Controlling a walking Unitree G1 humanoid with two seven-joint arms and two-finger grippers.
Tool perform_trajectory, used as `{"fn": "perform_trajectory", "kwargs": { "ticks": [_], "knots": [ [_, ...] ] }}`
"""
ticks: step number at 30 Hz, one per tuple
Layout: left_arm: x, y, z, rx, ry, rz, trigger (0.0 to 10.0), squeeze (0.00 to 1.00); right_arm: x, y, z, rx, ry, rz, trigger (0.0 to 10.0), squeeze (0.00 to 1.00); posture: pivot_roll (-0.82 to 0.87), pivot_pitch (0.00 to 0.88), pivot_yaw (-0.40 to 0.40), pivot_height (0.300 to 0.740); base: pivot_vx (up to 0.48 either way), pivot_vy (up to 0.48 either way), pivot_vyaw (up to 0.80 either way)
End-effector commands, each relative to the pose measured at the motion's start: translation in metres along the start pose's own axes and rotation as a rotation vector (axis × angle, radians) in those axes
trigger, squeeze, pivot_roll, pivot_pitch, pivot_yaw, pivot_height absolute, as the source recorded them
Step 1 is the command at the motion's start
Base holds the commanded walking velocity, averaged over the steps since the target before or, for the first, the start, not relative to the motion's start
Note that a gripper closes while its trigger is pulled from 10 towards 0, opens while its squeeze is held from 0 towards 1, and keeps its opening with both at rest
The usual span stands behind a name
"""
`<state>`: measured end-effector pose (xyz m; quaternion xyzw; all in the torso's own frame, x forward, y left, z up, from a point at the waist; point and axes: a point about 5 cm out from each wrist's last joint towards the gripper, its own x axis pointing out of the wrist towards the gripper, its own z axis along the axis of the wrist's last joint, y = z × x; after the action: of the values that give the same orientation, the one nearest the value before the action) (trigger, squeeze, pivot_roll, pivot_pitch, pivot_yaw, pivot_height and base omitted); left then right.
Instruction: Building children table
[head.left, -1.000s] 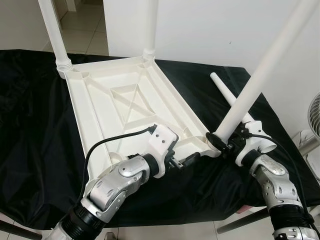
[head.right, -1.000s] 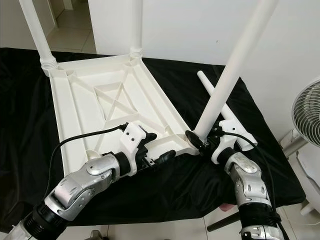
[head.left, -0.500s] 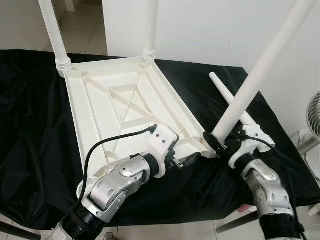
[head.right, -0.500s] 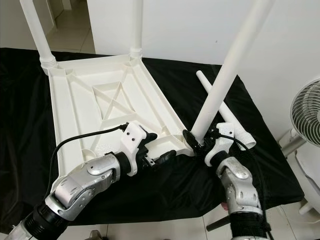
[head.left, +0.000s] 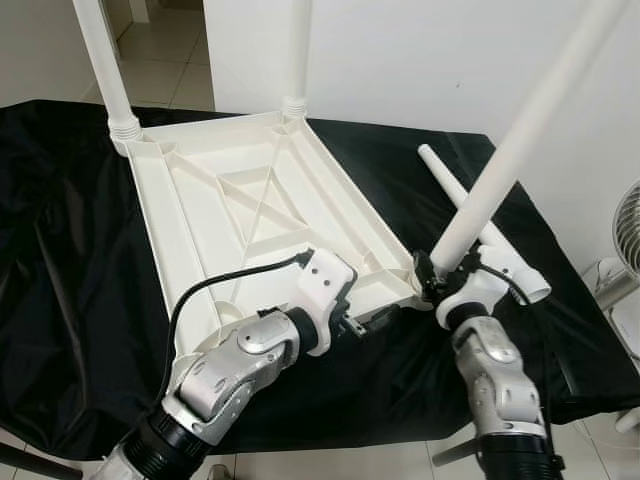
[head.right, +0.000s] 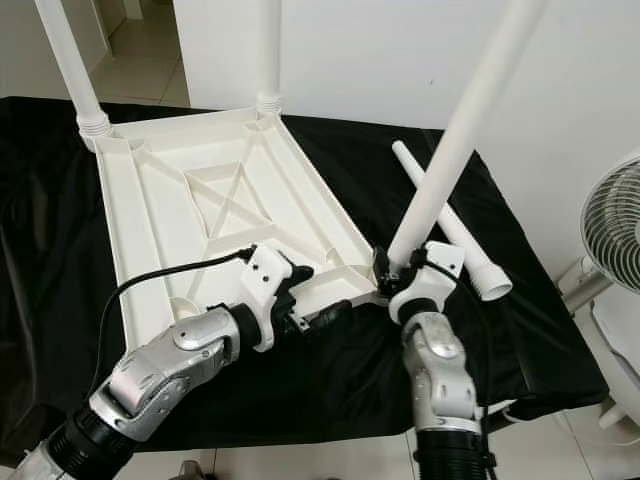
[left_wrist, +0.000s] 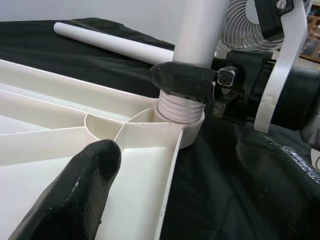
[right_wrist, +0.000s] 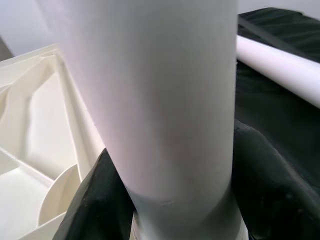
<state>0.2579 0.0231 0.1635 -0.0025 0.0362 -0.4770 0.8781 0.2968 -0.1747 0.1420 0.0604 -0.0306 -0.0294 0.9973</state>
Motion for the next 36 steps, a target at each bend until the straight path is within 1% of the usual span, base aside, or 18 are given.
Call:
{"fn": "perform_trajectory", "kwargs": {
  "ticks": [1, 2, 3, 4, 8, 9, 10, 11, 20, 21, 23, 25, 26, 28, 32, 33, 34, 36],
  "knots": [
    [0.000, -0.009, 0.001, 0.006, 0.005, -0.155, 10.0, 0.00, -0.006, -0.007, -0.011, -0.017, 0.051, -0.143, 10.0, 0.00, 0.03, 0.099, -0.063, 0.740, 0.000, 0.000, 0.00],
    [0.000, -0.009, 0.001, 0.006, 0.005, -0.155, 10.0, 0.00, -0.006, -0.007, -0.011, -0.017, 0.051, -0.143, 10.0, 0.00, 0.03, 0.099, -0.063, 0.740, 0.000, 0.000, 0.00],
    [0.000, -0.009, 0.001, 0.005, 0.004, -0.156, 10.0, 0.00, -0.008, -0.003, -0.013, -0.024, 0.056, -0.212, 10.0, 0.00, 0.03, 0.099, -0.063, 0.740, 0.000, 0.000, 0.00],
    [0.000, -0.010, 0.001, 0.003, 0.004, -0.155, 10.0, 0.00, -0.009, 0.003, -0.010, -0.009, 0.036, -0.230, 10.0, 0.00, 0.03, 0.098, -0.067, 0.740, 0.000, 0.000, 0.00],
    [0.001, -0.011, 0.000, 0.000, 0.003, -0.155, 10.0, 0.00, -0.009, 0.003, -0.005, 0.013, 0.002, -0.238, 10.0, 0.00, 0.02, 0.094, -0.068, 0.740, 0.000, 0.000, 0.00],
    [0.001, -0.011, 0.000, -0.001, 0.003, -0.155, 10.0, 0.00, -0.010, 0.001, -0.004, 0.008, 0.000, -0.241, 10.0, 0.69, 0.02, 0.094, -0.068, 0.740, 0.000, 0.000, 0.00],
    [0.001, -0.011, 0.000, -0.001, 0.003, -0.155, 10.0, 0.00, -0.010, 0.001, -0.004, 0.008, 0.000, -0.241, 10.0, 0.69, 0.02, 0.094, -0.068, 0.740, 0.000, 0.000, 0.00],
    [0.001, -0.011, 0.000, 0.000, 0.003, -0.157, 10.0, 0.00, -0.010, -0.001, -0.004, 0.005, 0.001, -0.243, 10.0, 1.00, 0.02, 0.090, -0.071, 0.740, 0.000, 0.000, 0.00],
    [0.001, -0.010, 0.001, 0.005, 0.000, -0.155, 10.0, 0.00, -0.012, 0.001, 0.001, -0.013, -0.023, -0.219, 10.0, 1.00, 0.03, 0.079, -0.076, 0.740, 0.000, 0.000, 0.00],
    [0.001, -0.010, 0.000, 0.006, 0.000, -0.155, 10.0, 0.00, -0.013, 0.002, 0.002, -0.008, -0.034, -0.198, 10.0, 0.00, 0.03, 0.079, -0.076, 0.740, 0.000, 0.000, 0.00],
    [0.001, -0.010, 0.000, 0.006, 0.001, -0.155, 10.0, 0.00, -0.014, 0.004, 0.004, -0.003, -0.042, -0.184, 10.0, 0.00, 0.03, 0.079, -0.076, 0.740, 0.000, 0.000, 0.00],
    [0.001, -0.011, 0.000, 0.006, 0.002, -0.155, 10.0, 0.00, -0.020, 0.004, 0.009, 0.006, -0.079, -0.131, 10.0, 0.00, 0.03, 0.077, -0.077, 0.740, 0.000, 0.000, 0.00],
    [0.001, -0.011, 0.000, 0.006, 0.002, -0.155, 10.0, 0.00, -0.020, 0.004, 0.009, 0.006, -0.079, -0.131, 10.0, 0.00, 0.03, 0.077, -0.077, 0.740, 0.000, 0.000, 0.00],
    [0.000, -0.011, 0.000, 0.006, 0.003, -0.155, 10.0, 0.00, -0.026, 0.003, 0.014, 0.014, -0.113, -0.101, 10.0, 0.00, 0.02, 0.082, -0.074, 0.740, 0.000, 0.000, 0.00],
    [0.000, -0.010, 0.000, 0.006, 0.003, -0.155, 10.0, 0.00, -0.030, 0.001, 0.017, 0.016, -0.131, -0.093, 10.0, 0.00, 0.02, 0.082, -0.074, 0.740, 0.000, 0.000, 0.00],
    [-0.001, -0.010, 0.000, 0.007, 0.005, -0.154, 10.0, 0.00, -0.036, -0.001, 0.019, 0.010, -0.141, -0.086, 10.0, 0.00, 0.02, 0.094, -0.068, 0.740, 0.000, 0.000, 0.00],
    [-0.001, -0.010, 0.000, 0.007, 0.005, -0.154, 10.0, 0.00, -0.036, -0.001, 0.019, 0.010, -0.141, -0.086, 10.0, 0.00, 0.02, 0.094, -0.068, 0.740, 0.000, 0.000, 0.00],
    [-0.003, -0.008, 0.000, 0.008, 0.009, -0.154, 10.0, 0.00, -0.052, -0.006, 0.021, -0.024, -0.140, -0.072, 10.0, 0.00, 0.01, 0.103, -0.061, 0.740, 0.000, 0.000, 0.00]
  ]
}}
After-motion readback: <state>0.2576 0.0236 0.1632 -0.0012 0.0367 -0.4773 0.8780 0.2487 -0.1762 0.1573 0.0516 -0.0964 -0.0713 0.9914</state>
